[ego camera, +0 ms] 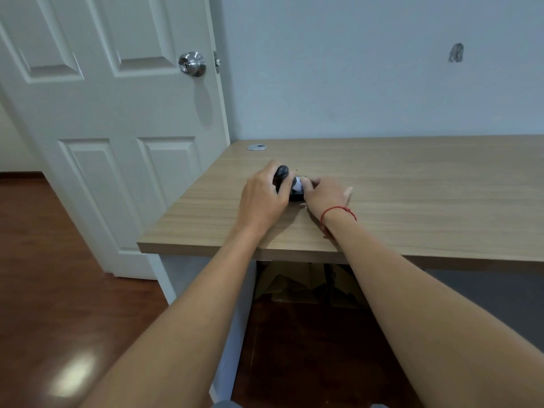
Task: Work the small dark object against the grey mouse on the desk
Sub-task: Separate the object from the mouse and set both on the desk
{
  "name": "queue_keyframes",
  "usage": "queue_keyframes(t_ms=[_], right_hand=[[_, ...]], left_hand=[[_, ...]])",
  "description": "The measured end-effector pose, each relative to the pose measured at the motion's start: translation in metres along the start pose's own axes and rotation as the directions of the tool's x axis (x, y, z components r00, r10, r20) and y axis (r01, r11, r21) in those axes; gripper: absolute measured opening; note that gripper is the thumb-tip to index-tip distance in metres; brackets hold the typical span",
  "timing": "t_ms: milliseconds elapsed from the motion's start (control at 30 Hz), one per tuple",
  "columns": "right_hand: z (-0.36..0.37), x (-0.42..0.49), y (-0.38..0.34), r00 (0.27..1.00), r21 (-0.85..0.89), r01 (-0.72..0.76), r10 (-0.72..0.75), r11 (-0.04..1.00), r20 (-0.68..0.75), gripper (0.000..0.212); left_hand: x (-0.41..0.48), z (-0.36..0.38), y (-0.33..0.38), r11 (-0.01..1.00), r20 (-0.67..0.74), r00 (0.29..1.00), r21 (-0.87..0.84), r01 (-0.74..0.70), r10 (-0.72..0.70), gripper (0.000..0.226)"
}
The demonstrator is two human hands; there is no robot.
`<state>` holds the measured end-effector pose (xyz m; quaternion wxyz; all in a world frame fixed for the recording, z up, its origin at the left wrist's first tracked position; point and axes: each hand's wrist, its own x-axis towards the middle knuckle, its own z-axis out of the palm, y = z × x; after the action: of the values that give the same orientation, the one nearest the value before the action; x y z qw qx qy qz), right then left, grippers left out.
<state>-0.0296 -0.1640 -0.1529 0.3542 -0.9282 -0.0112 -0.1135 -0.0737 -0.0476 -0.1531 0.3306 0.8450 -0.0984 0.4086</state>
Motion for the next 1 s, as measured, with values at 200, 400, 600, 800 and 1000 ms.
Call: queue_keyframes(t_ms=[200,400,600,800,1000], right_hand=[[0.000,-0.002,0.001,0.992,0.125,0.102,-0.110,0.987,0.063,0.042],[0.005,0.003,0.006,0.977,0.185,0.138,-0.165,0.973,0.138,0.050],[0.001,0.004,0.007,0.971,0.246,0.091,-0.141,0.965,0.195,0.049],[-0.006,-0.002,-0.002,0.981,0.282,0.056,-0.106,0.958,0.163,0.037],[-0.007,-0.002,-0.002,0.984,0.319,0.028,-0.082,0.947,0.158,0.048]], left_hand=[[-0.002,-0.002,0.001,0.998,0.041,0.997,0.032,-0.063,0.061,0.026],[0.001,-0.002,-0.001,0.995,0.024,0.998,0.075,-0.061,0.059,0.022],[-0.005,-0.004,0.002,0.989,0.077,0.986,0.016,-0.148,0.146,0.023],[0.001,0.003,0.001,0.991,0.055,0.991,0.036,-0.128,0.126,0.022],[-0.006,-0.008,0.002,0.994,0.051,0.993,-0.009,-0.108,0.108,0.024]])
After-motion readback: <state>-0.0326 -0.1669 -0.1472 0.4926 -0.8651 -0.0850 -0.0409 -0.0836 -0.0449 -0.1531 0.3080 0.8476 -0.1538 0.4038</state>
